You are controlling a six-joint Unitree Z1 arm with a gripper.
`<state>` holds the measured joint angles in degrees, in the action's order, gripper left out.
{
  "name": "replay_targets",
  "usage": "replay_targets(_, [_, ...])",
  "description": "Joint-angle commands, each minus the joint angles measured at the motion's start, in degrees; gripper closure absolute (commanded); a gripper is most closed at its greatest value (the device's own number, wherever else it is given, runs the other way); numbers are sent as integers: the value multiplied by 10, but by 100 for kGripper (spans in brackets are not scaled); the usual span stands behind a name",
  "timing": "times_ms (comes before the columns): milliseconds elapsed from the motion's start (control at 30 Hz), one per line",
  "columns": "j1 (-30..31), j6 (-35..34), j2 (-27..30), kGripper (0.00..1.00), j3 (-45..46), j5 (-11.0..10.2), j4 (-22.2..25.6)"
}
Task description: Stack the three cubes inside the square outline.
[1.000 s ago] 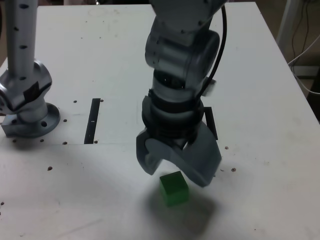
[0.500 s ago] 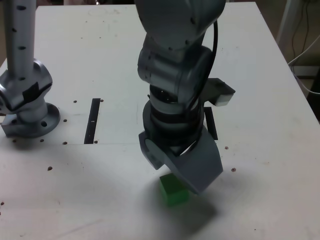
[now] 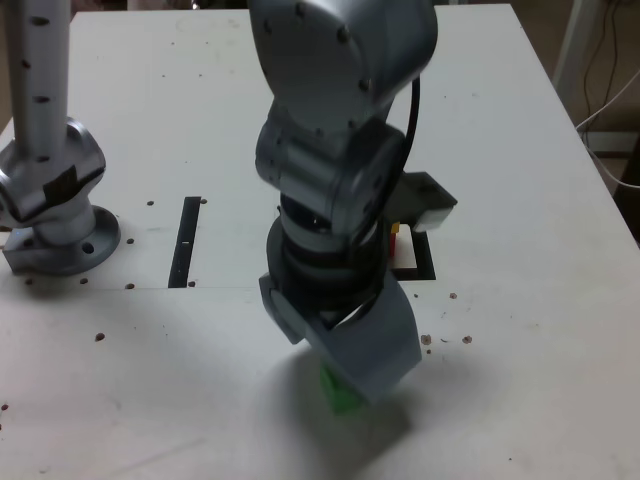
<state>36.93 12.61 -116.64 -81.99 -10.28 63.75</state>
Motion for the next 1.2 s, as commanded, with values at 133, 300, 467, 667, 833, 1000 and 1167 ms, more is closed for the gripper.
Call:
replay_targets(133, [13, -4, -22, 8, -6, -5, -1])
replay_targets(300, [21, -10, -32, 12, -8, -12, -3])
replay_targets(467, [22, -21, -36, 22, -13, -19, -1])
replay_targets(667, [23, -37, -38, 49, -17, -28, -2])
replay_targets(833, [24, -40, -38, 64, -19, -33, -4])
replay_targets(1000, [24, -43, -38, 65, -19, -33, -3])
replay_targets(1167, [24, -44, -38, 66, -19, -33, -1])
